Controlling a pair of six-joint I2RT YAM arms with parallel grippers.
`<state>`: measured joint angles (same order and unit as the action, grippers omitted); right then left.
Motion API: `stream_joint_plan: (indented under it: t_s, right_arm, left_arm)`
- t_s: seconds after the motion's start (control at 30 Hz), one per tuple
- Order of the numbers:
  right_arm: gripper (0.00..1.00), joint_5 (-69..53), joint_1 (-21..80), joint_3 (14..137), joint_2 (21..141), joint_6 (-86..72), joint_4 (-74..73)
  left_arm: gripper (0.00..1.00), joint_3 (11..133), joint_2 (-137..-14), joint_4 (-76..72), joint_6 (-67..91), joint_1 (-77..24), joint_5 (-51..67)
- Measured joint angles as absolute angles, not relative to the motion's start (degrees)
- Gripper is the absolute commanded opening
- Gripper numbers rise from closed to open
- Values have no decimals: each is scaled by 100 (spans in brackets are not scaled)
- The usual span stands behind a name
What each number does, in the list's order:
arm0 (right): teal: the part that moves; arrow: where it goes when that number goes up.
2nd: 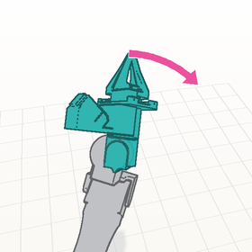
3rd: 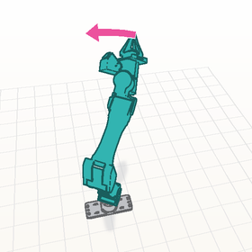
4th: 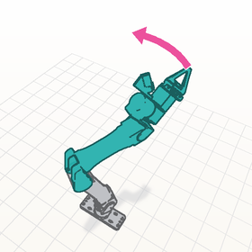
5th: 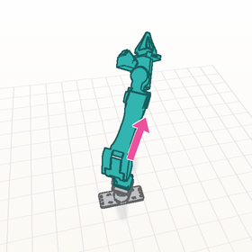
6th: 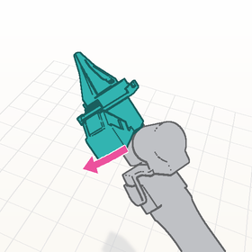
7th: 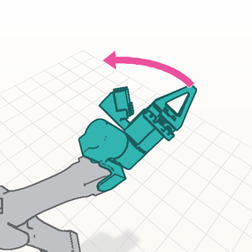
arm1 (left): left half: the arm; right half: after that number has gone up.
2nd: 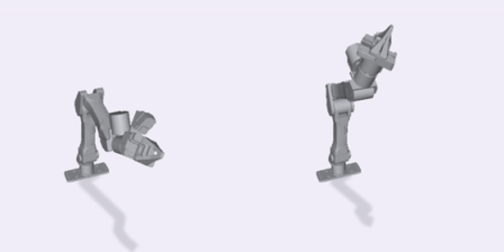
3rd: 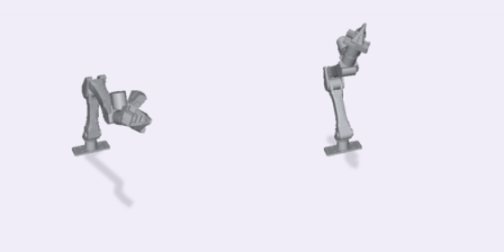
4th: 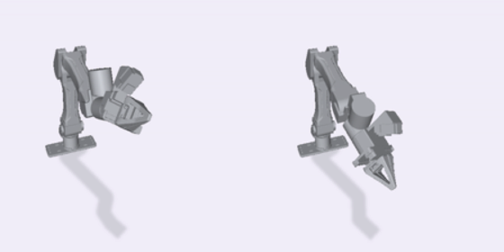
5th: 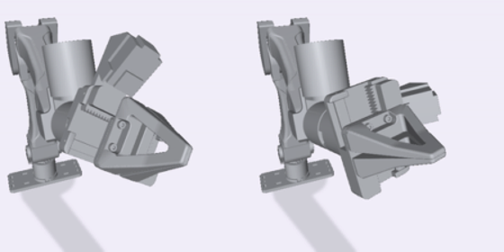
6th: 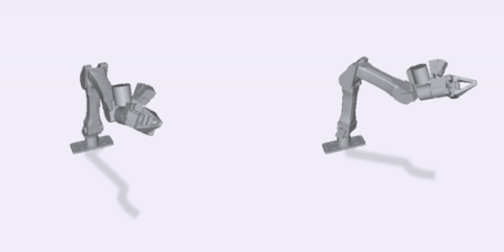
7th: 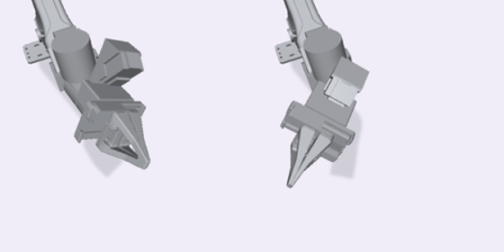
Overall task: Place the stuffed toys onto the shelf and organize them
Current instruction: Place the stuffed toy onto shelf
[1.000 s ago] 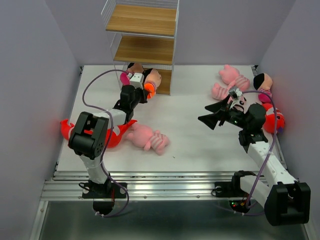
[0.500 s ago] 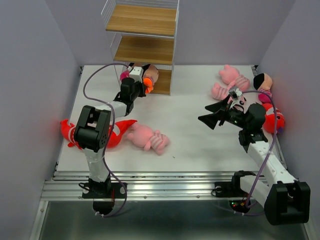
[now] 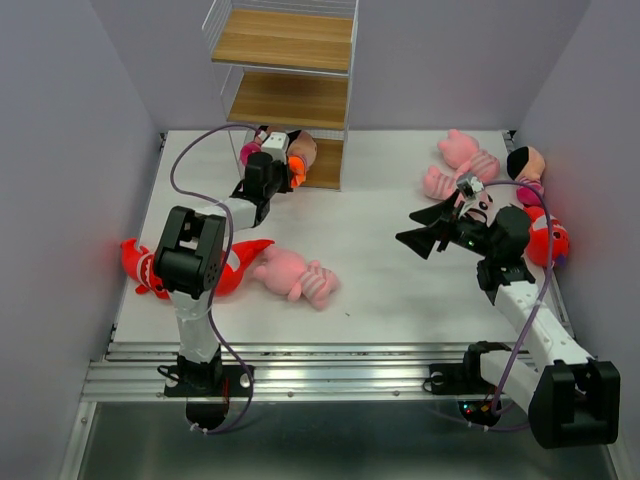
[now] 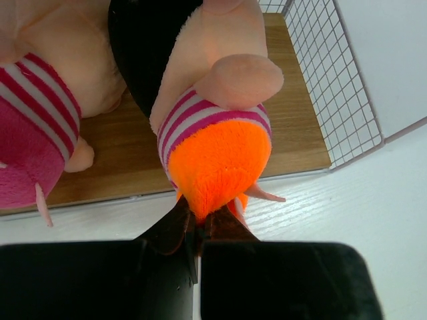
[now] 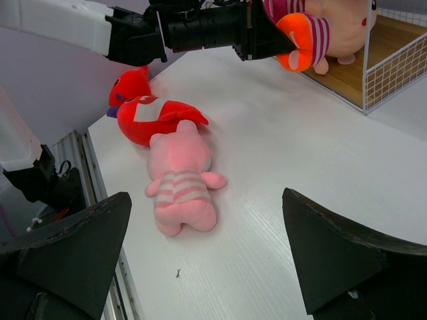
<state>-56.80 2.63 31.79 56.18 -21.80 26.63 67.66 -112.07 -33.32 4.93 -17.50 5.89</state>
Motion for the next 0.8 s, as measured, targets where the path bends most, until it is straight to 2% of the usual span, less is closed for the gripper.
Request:
stream_joint_plan:
  t_s: [0.33,0.67,0.8]
  right_arm:
    - [100,-5686,263,3179,5664,-2180,2661]
    - [100,-5697,263,3179,5664,-2180,2663]
    - [100,-5701,263,3179,5664,-2180,2663]
  left_arm:
    - [15,6958,-11303,-3218,493,-1697,399]
    - [16,7120,-11465,-3100,480,-1662,360]
    - [21,7120,-11465,-3094,423,-1660,336]
